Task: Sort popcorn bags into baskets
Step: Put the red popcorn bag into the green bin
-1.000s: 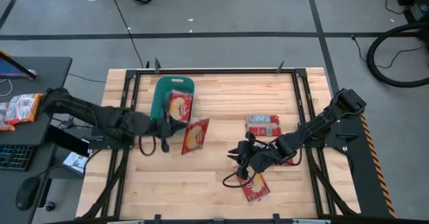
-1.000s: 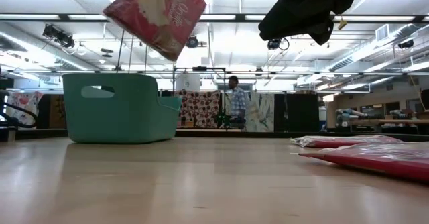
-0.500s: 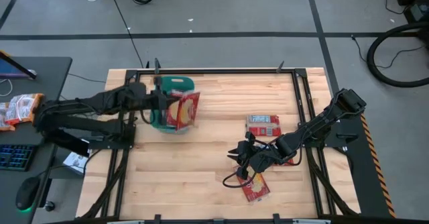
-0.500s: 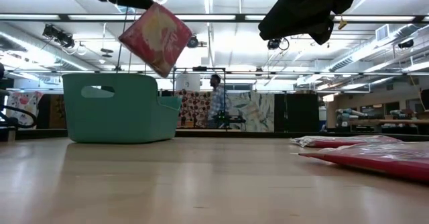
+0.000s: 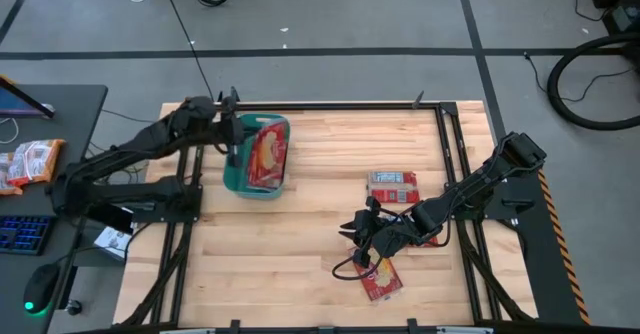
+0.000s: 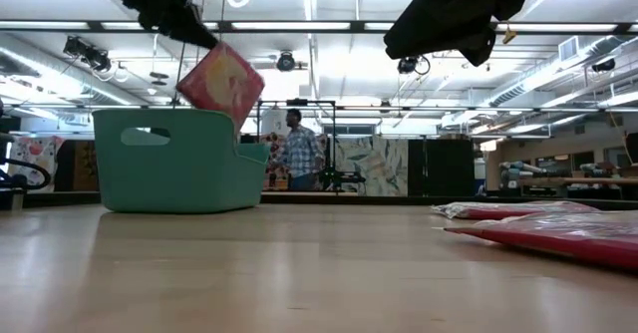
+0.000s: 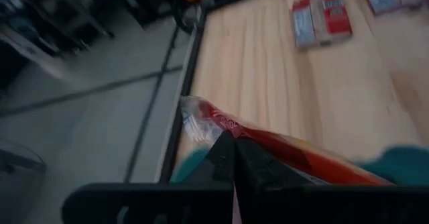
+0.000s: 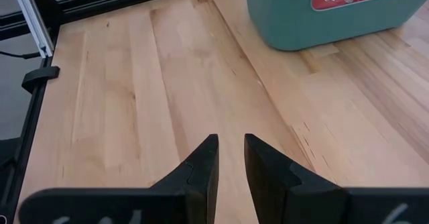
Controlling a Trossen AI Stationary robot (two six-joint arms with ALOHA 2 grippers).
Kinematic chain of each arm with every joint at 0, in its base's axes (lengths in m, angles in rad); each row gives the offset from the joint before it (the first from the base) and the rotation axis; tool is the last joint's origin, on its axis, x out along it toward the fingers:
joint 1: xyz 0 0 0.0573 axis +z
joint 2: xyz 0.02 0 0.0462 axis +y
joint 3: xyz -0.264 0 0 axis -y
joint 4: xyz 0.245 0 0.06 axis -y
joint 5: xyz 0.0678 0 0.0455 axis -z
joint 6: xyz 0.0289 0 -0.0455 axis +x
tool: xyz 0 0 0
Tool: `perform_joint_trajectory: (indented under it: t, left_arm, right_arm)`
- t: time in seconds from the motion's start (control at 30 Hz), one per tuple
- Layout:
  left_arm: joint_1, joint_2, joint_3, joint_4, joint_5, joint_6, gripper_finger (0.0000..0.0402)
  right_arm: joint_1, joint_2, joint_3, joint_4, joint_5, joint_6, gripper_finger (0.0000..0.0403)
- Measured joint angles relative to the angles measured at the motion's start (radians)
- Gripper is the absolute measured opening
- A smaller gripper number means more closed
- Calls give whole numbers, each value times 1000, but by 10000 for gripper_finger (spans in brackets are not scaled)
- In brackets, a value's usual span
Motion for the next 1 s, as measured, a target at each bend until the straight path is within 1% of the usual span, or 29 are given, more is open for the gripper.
perform_joint_trajectory:
  t: [0.1, 0.23, 0.37, 0.53, 0.63, 0.73, 0.8, 0.9, 1.0]
  left_arm:
    - [49, 0, 0, -74, 41, 4, 0]
    - [78, 0, 0, -142, 54, 44, 0]
    - [82, 16, 2, -156, 107, 49, 0]
    - [81, 82, 2, -178, 114, 78, 0]
    - [81, 123, 1, -181, 93, 93, 5]
    - [81, 158, 1, -179, 82, 101, 19]
    - [81, 172, 1, -174, 39, 97, 29]
    - [81, 186, 1, -175, -33, 101, 52]
    - [81, 184, 1, -169, -78, 100, 86]
  right_arm:
    - [0, 0, 0, 4, 0, -2, 77]
    - [0, 0, 0, 12, 0, -11, 77]
    - [1, 0, 0, 11, -1, -9, 77]
    - [15, 0, 0, 12, 0, -11, 77]
    - [23, 0, 0, 12, 0, -9, 77]
    - [29, 0, 0, 12, 7, -9, 77]
    - [30, 0, 0, 12, 14, -9, 77]
    - [30, 0, 0, 13, 17, -9, 77]
    - [30, 0, 0, 15, 17, -8, 77]
